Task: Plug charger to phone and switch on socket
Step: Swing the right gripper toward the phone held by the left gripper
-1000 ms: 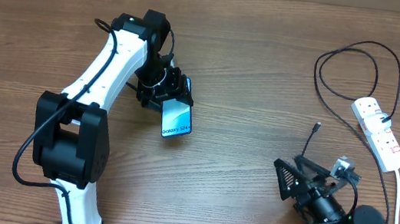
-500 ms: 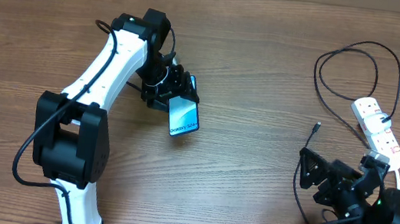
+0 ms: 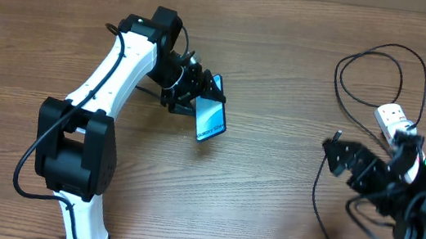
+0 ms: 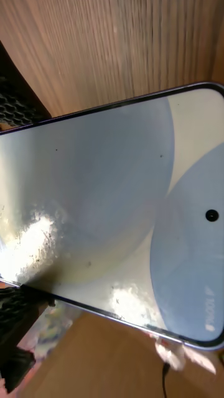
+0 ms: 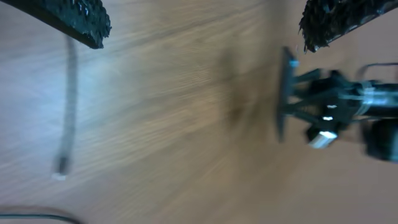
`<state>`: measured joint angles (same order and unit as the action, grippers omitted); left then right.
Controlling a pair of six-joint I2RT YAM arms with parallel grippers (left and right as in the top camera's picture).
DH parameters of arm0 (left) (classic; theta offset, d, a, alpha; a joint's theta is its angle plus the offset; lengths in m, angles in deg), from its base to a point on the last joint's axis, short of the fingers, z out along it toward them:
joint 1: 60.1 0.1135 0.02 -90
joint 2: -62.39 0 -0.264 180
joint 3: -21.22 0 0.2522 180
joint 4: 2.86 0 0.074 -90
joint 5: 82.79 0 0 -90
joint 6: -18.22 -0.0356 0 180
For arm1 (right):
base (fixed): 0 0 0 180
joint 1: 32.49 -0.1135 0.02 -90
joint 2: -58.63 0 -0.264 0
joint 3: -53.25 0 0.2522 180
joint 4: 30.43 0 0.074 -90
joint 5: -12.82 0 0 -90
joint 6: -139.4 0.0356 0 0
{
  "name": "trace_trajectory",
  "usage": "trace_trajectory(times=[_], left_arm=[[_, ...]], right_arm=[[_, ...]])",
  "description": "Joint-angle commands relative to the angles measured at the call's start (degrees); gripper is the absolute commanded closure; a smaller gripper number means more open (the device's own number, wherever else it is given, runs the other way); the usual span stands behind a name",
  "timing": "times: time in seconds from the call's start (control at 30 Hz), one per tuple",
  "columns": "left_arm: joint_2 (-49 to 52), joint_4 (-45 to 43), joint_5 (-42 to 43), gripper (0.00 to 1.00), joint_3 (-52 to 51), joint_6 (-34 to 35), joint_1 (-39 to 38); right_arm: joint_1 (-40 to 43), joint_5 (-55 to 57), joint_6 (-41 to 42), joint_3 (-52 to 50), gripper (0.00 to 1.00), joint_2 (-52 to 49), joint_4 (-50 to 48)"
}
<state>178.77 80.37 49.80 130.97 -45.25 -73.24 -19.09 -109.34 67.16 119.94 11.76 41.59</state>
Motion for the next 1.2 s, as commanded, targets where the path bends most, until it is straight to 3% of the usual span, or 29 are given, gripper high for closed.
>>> trace_trajectory(times=[0.0,0.13,0.3,0.67,0.9,1.13,1.17], left_arm=[[0.2,-2.16,5.51,0.61,1.62,4.33,-0.39],[0.17,-6.86,5.53,0.61,1.62,9.57,-0.39],[0.2,-11.65,6.75,0.61,1.62,18.67,-0.42],[0.2,-17.77,10.23,0.61,1.62,27.26,-0.42],[0.2,-23.08,15.91,0.61,1.62,29.44,-0.42],[0.17,-23.04,15.93,0.61,1.62,29.44,-0.68],[0.2,-23.04,15.89,0.61,1.62,29.42,-0.81]], right_arm=[[-0.57,-7.56,-0.22,-0.28,0.0,-3.65,-4.85],[-4.33,-6.36,-0.44,-1.84,0.0,-8.81,-11.15],[-15.34,-1.01,-0.39,-1.86,0.0,-16.74,-18.16],[-34.91,18.21,3.76,-1.86,0.0,-26.29,-36.59],[-38.86,19.23,4.98,-1.86,0.0,-32.92,-46.21],[-38.86,16.87,5.01,-1.86,0.0,-37.07,-53.16],[-38.86,16.87,5.01,-1.86,0.04,-37.29,-54.16]])
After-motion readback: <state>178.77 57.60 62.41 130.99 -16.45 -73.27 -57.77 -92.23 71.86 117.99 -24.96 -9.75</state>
